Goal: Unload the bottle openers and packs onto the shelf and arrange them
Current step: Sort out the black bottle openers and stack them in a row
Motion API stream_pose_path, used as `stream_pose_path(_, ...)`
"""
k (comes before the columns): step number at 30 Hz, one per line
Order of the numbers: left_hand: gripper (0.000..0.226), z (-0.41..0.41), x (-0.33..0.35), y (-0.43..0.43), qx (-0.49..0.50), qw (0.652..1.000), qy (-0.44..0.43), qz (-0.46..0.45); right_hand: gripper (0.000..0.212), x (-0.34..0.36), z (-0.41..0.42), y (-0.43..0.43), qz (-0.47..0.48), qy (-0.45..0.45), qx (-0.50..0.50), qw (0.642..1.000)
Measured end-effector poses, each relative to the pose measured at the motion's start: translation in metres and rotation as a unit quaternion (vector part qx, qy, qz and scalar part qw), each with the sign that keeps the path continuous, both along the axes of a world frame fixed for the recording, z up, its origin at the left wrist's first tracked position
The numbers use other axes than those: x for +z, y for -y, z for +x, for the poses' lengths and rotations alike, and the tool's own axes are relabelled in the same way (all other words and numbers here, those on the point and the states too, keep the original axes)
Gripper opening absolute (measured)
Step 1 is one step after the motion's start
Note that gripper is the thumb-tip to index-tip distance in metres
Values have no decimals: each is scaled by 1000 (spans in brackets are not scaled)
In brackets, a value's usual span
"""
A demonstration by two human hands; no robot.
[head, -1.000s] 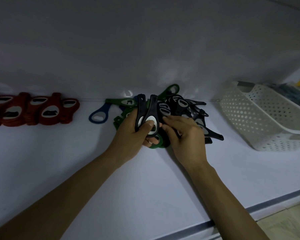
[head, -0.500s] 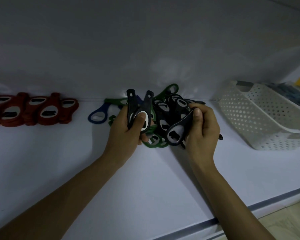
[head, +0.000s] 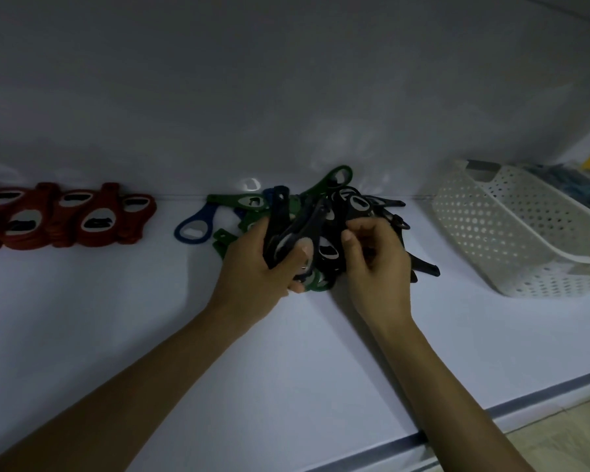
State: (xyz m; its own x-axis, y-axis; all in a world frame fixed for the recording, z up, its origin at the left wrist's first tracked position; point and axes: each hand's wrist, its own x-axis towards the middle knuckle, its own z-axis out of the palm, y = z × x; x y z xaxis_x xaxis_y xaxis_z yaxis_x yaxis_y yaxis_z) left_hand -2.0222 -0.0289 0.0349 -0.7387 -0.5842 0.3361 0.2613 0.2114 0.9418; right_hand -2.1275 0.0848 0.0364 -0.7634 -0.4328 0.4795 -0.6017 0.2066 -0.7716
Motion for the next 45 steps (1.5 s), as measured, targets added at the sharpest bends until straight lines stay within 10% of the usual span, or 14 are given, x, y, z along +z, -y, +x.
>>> stream_pose_path(4, 21, -2, -1, 4, 51, 996, -6, 73, 24, -6, -3, 0, 228, -140, -24, 963)
stream_pose_path(9, 23, -2, 1, 5, 63, 994, 1, 91, 33, -4, -2, -1, 256, -138, -29, 956)
stream_pose_path(19, 19, -2, 5, 0, 16, 987, -29, 156, 34, 6, 6, -3, -20, -187, -79, 979)
stream_pose_path(24, 35, -2, 1, -4, -28, 990, 15, 135, 30, 2, 16, 0, 40, -321, 79, 943)
stream_pose_path(30, 15, -4, -2, 0, -3, 991, 14, 134, 28, 3, 8, 1, 22, -186, 52, 981)
stream_pose_path(35, 22, -6, -3, -5, -20, 989, 8, 147, 31, -4, -9, 0, 289, -165, -44, 942)
stream_pose_path(45, 35, -6, -1, 0, -32, 980, -37, 193, 30, -3, -4, 3, 289, -182, -81, 937)
